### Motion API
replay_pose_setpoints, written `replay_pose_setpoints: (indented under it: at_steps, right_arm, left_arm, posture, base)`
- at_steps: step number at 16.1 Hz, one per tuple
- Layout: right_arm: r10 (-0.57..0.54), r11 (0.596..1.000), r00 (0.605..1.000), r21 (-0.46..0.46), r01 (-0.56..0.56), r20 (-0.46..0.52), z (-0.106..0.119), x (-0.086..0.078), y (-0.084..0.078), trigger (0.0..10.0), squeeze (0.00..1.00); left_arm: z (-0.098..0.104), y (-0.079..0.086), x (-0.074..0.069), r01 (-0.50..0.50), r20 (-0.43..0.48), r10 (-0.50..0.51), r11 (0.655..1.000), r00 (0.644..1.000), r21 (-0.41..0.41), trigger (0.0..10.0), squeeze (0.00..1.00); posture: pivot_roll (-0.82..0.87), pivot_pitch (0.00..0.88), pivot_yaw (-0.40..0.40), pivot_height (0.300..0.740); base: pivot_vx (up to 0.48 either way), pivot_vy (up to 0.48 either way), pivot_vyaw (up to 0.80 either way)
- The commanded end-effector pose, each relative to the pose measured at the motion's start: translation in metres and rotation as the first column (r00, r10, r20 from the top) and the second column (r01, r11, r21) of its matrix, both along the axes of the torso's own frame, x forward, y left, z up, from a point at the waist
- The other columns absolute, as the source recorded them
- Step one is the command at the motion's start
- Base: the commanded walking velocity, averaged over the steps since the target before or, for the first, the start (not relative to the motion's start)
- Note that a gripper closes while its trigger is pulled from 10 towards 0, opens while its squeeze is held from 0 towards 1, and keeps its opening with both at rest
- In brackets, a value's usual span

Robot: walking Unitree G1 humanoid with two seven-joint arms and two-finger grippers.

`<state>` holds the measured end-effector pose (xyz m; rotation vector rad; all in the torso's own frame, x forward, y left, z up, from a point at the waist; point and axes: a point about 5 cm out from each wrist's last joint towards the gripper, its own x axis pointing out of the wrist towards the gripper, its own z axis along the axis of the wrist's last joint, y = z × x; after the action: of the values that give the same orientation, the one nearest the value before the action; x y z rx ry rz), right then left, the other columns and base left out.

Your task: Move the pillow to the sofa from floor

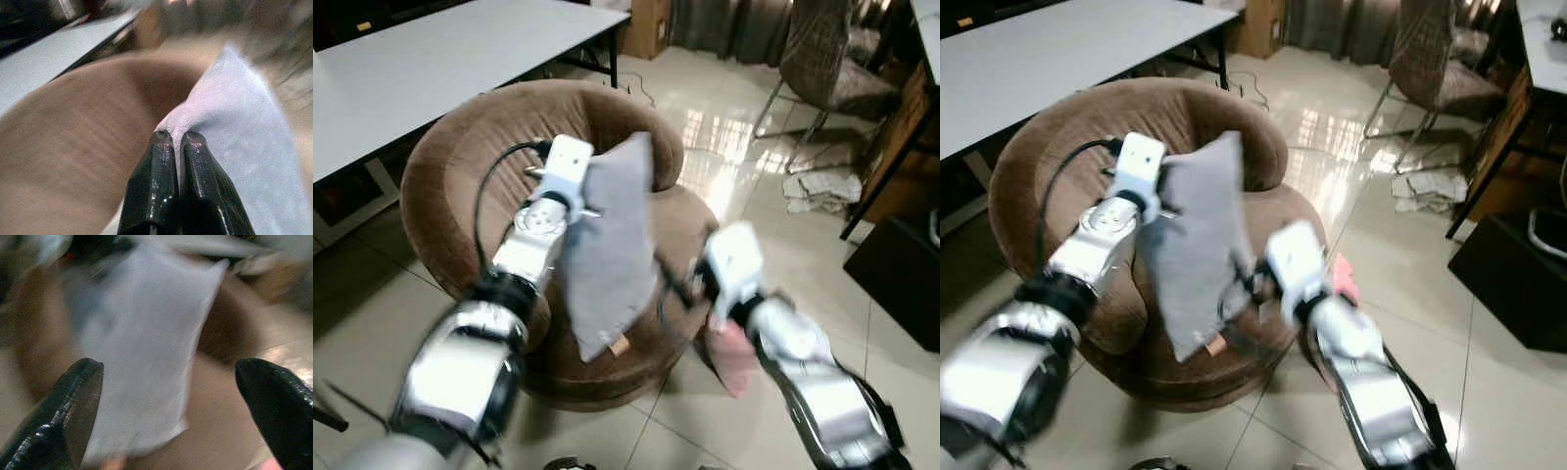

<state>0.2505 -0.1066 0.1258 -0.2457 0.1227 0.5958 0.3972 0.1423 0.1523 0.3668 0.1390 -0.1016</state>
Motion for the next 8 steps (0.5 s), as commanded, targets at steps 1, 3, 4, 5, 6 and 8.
replay_pose_setpoints:
  at_steps: [1,3,4,5,6,8]
  right_arm:
    - [0.065,0.998,0.997,0.011,-0.065,-0.042,-0.002,-0.009,0.004,10.0,0.00]
    - [0.096,0.995,0.993,-0.030,-0.098,-0.071,-0.010,-0.015,0.001,10.0,0.00]
    - [0.115,0.992,0.989,-0.037,-0.119,-0.089,-0.013,-0.020,0.001,10.0,0.00]
    - [0.162,0.986,0.980,-0.028,-0.167,-0.112,-0.015,-0.025,0.005,10.0,0.00]
    - [0.180,0.983,0.977,-0.019,-0.184,-0.115,-0.016,-0.026,0.007,10.0,0.00]
    - [0.234,0.972,0.965,0.007,-0.235,-0.118,-0.015,-0.026,0.011,10.0,0.00]
  left_arm:
    - [0.006,0.012,0.004,-0.059,0.030,0.058,0.996,0.998,0.063,10.0,0.00]
    - [0.002,0.022,0.004,-0.096,0.011,0.095,0.990,0.995,0.100,10.0,0.00]
    - [0.000,0.030,0.004,-0.129,-0.001,0.130,0.985,0.991,0.115,10.0,0.11]
    - [0.005,0.047,0.005,-0.201,0.014,0.201,0.967,0.980,0.155,10.0,1.00]
    - [0.009,0.052,0.005,-0.230,0.030,0.229,0.957,0.973,0.175,10.0,1.00]
    - [0.018,0.065,0.006,-0.288,0.070,0.280,0.938,0.958,0.195,10.0,1.00]
  posture:
    - [-0.07,0.103,0.075,0.740]
    - [-0.08,0.124,0.078,0.740]
    - [-0.09,0.134,0.072,0.740]
    - [-0.09,0.136,0.067,0.740]
    - [-0.09,0.138,0.066,0.740]
    - [-0.08,0.148,0.064,0.740]
  base:
    - [0.000,0.000,0.00]
    - [0.000,0.000,0.00]
    - [0.000,0.000,0.00]
    - [0.000,0.000,0.00]
    - [0.000,0.000,0.00]
    - [0.000,0.000,0.00]
